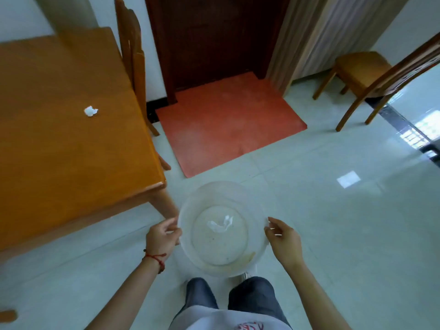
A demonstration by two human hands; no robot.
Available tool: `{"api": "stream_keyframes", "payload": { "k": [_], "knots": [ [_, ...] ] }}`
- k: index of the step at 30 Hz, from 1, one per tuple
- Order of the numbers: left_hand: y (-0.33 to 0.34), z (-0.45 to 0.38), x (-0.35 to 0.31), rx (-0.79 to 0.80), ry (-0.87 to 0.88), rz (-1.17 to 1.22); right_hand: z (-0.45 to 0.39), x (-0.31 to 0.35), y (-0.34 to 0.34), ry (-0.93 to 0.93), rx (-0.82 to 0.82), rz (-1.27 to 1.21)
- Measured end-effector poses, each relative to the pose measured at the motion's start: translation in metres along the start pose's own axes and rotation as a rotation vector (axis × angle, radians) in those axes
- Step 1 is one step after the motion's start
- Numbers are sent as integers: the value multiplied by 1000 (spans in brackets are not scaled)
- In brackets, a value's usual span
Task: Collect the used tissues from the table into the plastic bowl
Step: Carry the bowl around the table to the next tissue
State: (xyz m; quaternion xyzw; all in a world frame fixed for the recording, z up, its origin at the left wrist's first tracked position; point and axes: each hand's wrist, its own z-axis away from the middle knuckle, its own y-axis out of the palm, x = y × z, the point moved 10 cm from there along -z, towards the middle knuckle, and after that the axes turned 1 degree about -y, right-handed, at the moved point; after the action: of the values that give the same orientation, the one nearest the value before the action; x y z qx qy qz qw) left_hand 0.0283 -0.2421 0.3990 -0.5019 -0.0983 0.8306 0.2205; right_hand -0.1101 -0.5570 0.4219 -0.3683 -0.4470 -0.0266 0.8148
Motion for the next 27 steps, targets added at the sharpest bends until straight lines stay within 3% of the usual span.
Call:
{"api": "stream_keyframes", "payload": {
  "k": [9,13,27],
  "knots": [
    [110,-26,-69,77,27,48,-73,-22,-97,2,-47,-42],
    [135,-42,-94,41,42,38,-114,-16,-121,-23,-21,-41],
    [145,-158,-179,-107,1,94,-286,63,-108,-92,63,-41]
  ]
}}
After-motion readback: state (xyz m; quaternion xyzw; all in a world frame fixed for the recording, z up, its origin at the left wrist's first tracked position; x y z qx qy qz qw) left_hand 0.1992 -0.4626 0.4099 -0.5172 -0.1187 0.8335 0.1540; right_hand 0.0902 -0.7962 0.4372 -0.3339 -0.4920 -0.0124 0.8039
